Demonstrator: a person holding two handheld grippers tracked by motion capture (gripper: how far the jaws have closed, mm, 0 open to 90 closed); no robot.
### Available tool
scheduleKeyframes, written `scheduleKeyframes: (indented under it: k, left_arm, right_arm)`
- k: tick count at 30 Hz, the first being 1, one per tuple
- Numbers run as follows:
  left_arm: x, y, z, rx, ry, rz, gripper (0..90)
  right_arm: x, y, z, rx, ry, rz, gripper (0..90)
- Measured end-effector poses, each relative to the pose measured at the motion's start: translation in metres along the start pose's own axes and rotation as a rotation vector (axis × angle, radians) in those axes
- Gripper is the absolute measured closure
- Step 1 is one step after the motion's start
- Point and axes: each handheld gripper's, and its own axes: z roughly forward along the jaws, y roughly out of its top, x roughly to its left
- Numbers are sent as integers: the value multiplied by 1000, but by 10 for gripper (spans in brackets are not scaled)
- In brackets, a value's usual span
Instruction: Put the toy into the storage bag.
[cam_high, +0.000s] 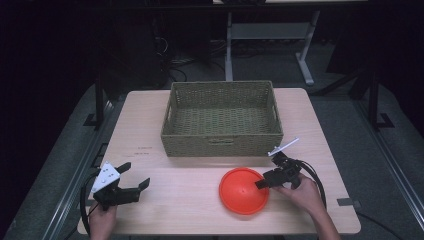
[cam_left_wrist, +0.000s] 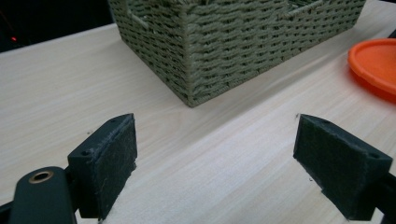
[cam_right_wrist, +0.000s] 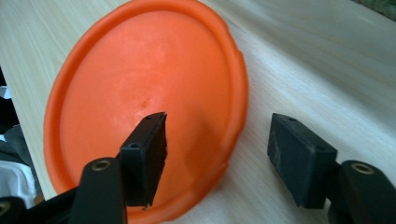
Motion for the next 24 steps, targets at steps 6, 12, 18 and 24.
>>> scheduleKeyframes:
  k: [6, 12, 18, 24]
  left_arm:
    - [1, -1, 1, 10, -3, -5, 129]
    - [0, -1, 1, 12, -2, -1, 128]
    - [1, -1, 2, -1, -6, -15, 129]
    - [0, 0, 1, 3, 2, -4, 128]
  right_arm:
    - [2, 1, 3, 3, 22, -14, 496]
    - [0, 3, 5, -1, 4, -22, 639]
    - [2, 5, -4, -28, 22, -4, 770]
    - [21, 17, -21, -50, 24, -51, 821]
